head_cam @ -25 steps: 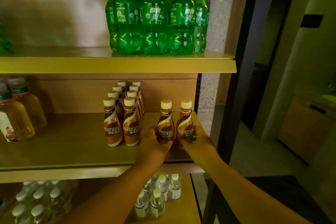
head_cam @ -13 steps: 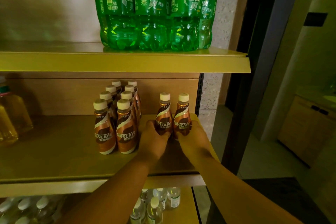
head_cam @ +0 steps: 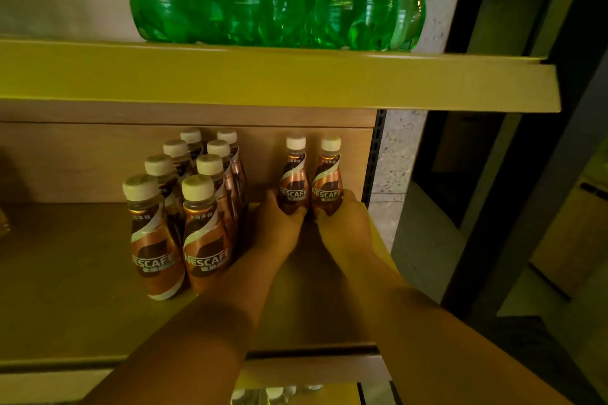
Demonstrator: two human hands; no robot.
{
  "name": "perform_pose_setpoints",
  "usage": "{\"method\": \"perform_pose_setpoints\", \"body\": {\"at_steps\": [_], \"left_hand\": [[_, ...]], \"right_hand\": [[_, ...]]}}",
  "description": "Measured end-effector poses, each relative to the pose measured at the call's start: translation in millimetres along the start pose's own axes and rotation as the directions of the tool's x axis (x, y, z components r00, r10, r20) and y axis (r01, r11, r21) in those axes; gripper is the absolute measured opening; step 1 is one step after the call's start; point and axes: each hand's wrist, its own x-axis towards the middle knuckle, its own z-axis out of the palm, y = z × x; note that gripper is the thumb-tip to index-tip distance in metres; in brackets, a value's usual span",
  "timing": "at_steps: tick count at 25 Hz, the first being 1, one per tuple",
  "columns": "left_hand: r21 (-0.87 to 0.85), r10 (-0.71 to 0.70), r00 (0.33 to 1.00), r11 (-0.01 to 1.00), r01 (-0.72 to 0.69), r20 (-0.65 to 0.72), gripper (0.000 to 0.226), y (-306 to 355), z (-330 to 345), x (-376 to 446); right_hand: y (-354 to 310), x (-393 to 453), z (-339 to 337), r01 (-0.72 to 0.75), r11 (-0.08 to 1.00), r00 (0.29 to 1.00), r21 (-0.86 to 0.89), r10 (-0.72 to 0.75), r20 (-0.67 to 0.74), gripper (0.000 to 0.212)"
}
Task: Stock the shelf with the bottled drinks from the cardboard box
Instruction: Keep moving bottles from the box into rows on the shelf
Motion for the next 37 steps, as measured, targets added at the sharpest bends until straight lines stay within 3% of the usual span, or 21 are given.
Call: {"method": "perform_pose_setpoints", "body": {"at_steps": [11, 18, 21, 24, 26, 28, 30, 32, 34, 37], "left_hand": [[-0.198, -0.060, 0.997, 0.979, 0.049, -0.050, 0.058, -4, 13, 31], [-0.142, -0.034, 0.997, 0.990, 0.023, -0.071, 0.062, -5, 15, 30], [-0.079, -0.035, 0.994, 0.996, 0.027, -0.100, 0.075, -3, 10, 17], [0.147, 0.101, 0.994, 0.985, -0.095, -0.031, 0.048, -2, -6, -19], [0.462, 0.285, 0.955, 0.838, -0.289, 0.080, 0.044, 1, -25, -51], [0.606, 0.454, 0.868, 0.638, -0.475, 0.203, 0.053, 3, -42, -75], [0.671, 0.416, 0.868, 0.565, -0.481, 0.272, 0.059, 13, -58, -104], [0.753, 0.315, 0.907, 0.514, -0.411, 0.280, 0.063, 21, -73, -134], [0.794, 0.341, 0.894, 0.434, -0.425, 0.292, 0.066, 25, -89, -164], [0.815, 0.390, 0.879, 0.392, -0.427, 0.273, 0.064, 28, -112, -208]], "right_hand": [[7, 26, 12, -0.004, 0.997, 0.999, 0.082, 0.009, -0.053, 0.041], [3, 20, 8, -0.048, 0.991, 0.997, 0.121, 0.054, -0.045, 0.049], [0, 10, 0, -0.102, 0.994, 0.993, 0.024, 0.103, -0.057, 0.050], [1, -15, -17, -0.050, 0.984, 0.999, -0.173, 0.046, -0.029, 0.030], [-1, -40, -35, 0.094, 0.928, 0.995, -0.361, -0.077, 0.060, 0.034], [-7, -65, -52, 0.272, 0.783, 0.962, -0.560, -0.212, 0.170, 0.049], [-14, -93, -66, 0.360, 0.696, 0.933, -0.622, -0.273, 0.236, 0.061], [-22, -122, -78, 0.353, 0.743, 0.934, -0.568, -0.242, 0.263, 0.062], [-28, -147, -89, 0.380, 0.761, 0.916, -0.525, -0.233, 0.326, 0.055], [-33, -181, -107, 0.472, 0.687, 0.878, -0.552, -0.312, 0.363, 0.060]]}}
